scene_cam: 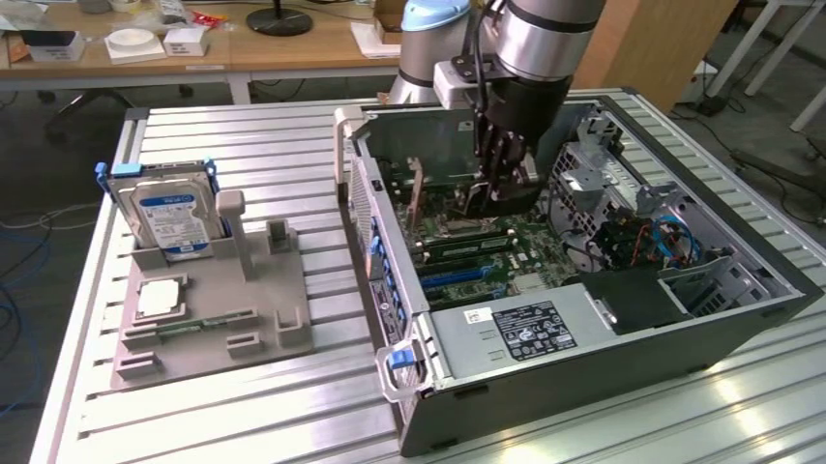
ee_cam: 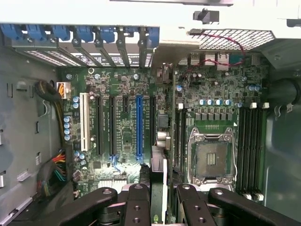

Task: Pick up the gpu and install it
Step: 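Insert the gpu into the slot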

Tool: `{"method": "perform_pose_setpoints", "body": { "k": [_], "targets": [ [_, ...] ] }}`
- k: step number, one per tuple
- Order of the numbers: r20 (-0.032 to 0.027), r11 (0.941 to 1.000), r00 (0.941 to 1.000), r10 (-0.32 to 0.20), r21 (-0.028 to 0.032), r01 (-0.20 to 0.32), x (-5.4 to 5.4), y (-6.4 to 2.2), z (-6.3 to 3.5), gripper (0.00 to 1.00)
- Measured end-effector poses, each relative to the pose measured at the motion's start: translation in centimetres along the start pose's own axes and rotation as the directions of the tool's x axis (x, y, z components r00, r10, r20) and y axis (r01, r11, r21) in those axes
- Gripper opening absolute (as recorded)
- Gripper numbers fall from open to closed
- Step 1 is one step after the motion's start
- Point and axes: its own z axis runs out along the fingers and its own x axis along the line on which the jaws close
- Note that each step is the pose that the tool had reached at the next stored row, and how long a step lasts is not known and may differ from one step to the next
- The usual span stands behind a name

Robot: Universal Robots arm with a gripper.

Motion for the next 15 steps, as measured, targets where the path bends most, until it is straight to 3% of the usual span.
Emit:
{"method": "perform_pose_setpoints", "body": {
  "k": [15],
  "targets": [
    [0.0004, 0.9999, 0.9999, -0.017, -0.0009, 0.017, 0.91, 0.07, 0.87, 0.27]
  ]
}}
